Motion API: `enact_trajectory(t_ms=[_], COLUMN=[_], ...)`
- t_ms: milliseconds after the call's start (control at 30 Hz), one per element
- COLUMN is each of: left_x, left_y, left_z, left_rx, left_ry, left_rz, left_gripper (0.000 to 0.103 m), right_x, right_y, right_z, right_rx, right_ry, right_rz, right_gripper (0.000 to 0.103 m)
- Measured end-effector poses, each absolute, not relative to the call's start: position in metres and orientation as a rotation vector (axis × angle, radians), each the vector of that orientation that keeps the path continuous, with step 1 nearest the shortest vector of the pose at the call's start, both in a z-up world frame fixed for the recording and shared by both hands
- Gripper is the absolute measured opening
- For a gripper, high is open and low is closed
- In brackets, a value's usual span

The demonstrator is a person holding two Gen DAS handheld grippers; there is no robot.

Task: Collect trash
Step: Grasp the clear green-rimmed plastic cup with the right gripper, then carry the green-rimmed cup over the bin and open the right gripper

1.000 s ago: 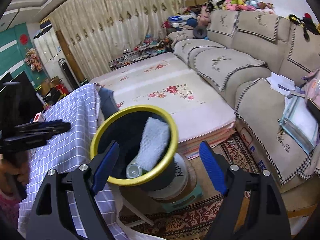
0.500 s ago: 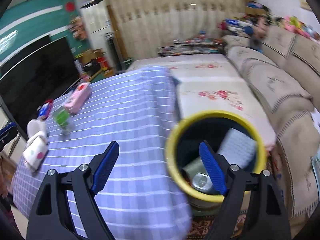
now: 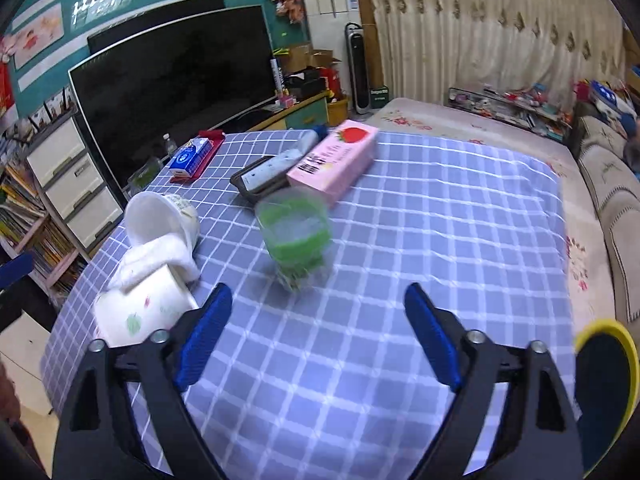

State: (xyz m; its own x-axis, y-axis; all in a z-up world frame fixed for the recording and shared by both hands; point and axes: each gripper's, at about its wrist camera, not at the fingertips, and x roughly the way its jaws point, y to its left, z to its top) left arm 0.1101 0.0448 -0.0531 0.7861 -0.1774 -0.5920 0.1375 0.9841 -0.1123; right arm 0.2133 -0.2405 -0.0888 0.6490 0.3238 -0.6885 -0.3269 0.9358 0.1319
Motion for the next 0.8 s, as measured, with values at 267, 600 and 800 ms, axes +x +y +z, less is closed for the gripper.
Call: enact_trajectory(t_ms=[267, 600, 800], left_x=[0.116, 0.126, 0.128], left_y=[0.052, 0.048, 0.047], left_z=[-0.066, -0.079, -0.084], left_rx=[-0.102, -0.119, -0.12], left_ry=[0.68, 0.709, 0.719], left_rz=[-0.184, -0.2, -0.198], left_gripper=[0.085, 0.085, 0.085], right_x=[0.262, 0.283, 0.27], right_y=[-0.214, -0.204, -0.217], right_z=[-0.108, -0.123, -0.112], right_rx=[-0.045, -0.042, 0.02], right_ry=[0.826, 0.87, 0.842], right_rz=[0.404, 0.438, 0.424], right_gripper=[0.085, 0.052, 0.051])
